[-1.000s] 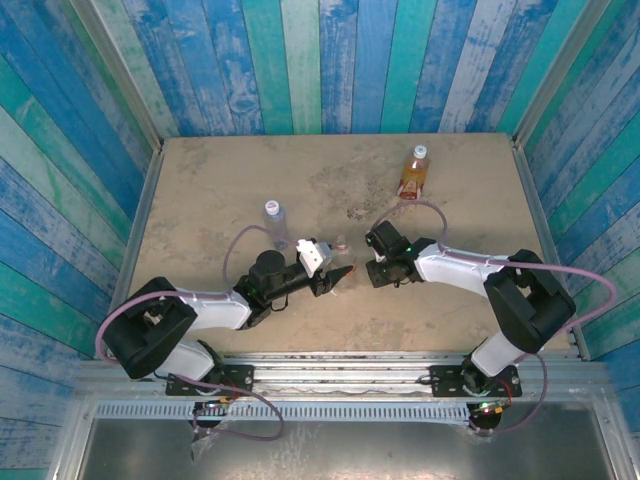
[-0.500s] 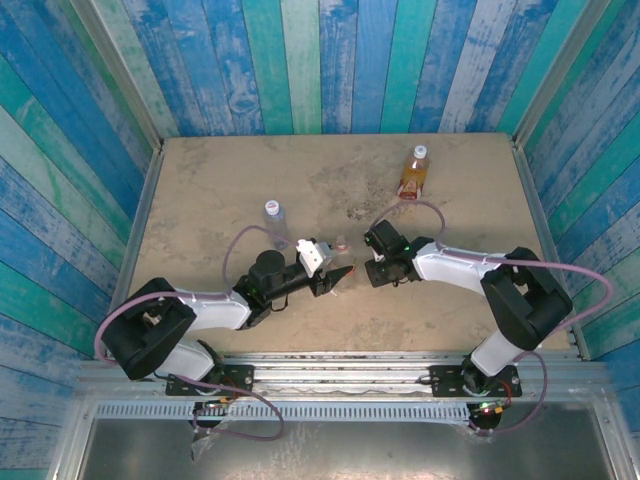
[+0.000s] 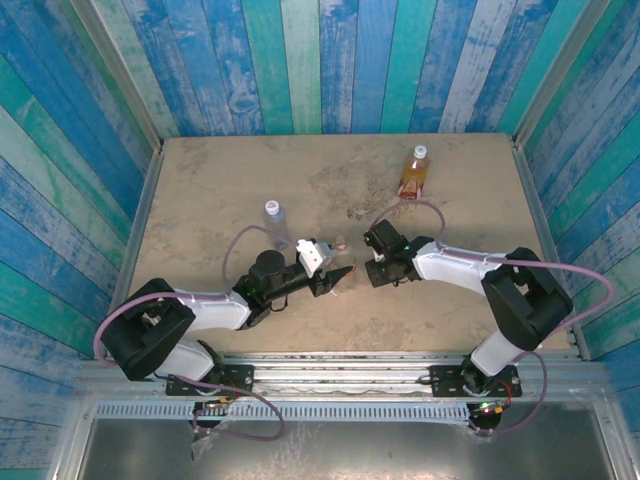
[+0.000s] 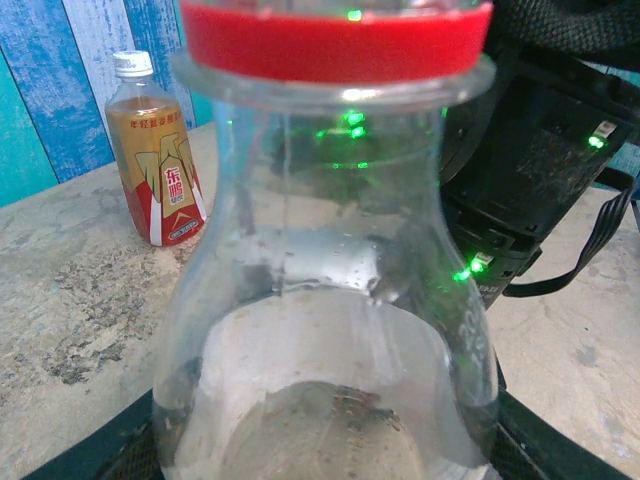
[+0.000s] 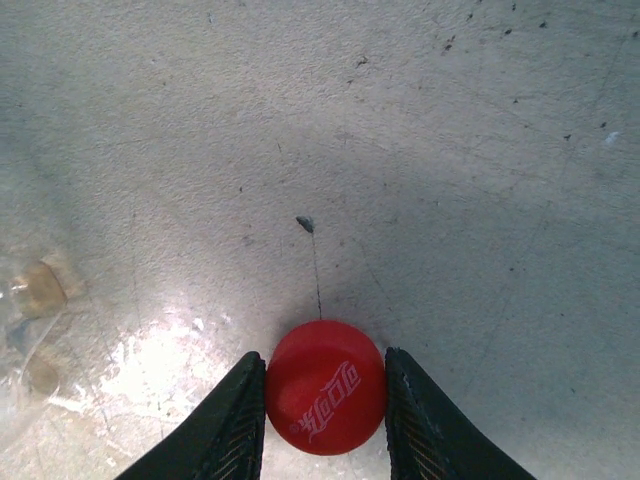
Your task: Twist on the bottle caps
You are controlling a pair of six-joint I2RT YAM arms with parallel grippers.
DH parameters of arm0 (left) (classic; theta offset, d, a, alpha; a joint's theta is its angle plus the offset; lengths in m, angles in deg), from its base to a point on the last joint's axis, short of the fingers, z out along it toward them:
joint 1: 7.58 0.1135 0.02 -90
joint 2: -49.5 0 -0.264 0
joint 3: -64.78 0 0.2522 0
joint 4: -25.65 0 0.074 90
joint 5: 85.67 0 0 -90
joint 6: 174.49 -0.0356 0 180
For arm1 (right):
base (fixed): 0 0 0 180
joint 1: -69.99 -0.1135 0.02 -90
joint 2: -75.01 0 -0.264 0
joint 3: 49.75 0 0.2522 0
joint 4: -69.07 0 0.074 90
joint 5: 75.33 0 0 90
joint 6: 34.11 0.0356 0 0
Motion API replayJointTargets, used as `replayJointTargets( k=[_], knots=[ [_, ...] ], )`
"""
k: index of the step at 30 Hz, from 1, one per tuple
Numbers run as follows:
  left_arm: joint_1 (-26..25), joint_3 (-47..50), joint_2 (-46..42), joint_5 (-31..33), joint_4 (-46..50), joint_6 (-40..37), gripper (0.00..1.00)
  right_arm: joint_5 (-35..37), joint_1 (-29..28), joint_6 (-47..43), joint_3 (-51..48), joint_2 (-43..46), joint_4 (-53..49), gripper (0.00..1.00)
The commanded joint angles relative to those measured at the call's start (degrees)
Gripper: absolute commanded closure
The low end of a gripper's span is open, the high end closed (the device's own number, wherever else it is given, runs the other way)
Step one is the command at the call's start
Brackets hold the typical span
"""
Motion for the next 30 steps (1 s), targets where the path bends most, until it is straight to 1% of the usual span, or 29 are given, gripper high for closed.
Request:
replayJointTargets(
  k=[1, 5, 12, 21, 30],
  knots=[
    [-0.1, 0.6, -1.2, 0.5, 3.9, -0.6, 0.4, -0.2, 0.2, -1.0, 2.0, 3.6, -3.6, 0.67],
    [-0.1, 0.9, -0.8, 0.4, 3.1, -0.2, 0.4, -1.3, 0.2, -2.2, 3.7, 6.3, -7.2, 0.67],
    [-0.1, 1.5, -0.8, 0.7, 2.8, -0.6, 0.4, -4.4, 0.2, -6.0, 10.3, 10.3, -17.6, 0.67],
    [-0.1, 2.1, -0.7, 0.7, 3.0, -2.0, 0.39, -10.4, 0.3, -10.8, 25.0, 11.3, -32.2, 0.66],
    [-0.1, 2.0, -0.4, 0.1, 3.4, -3.3, 0.39, -13.1, -0.8, -13.4, 41.2, 7.4, -42.5, 0.67]
  ],
)
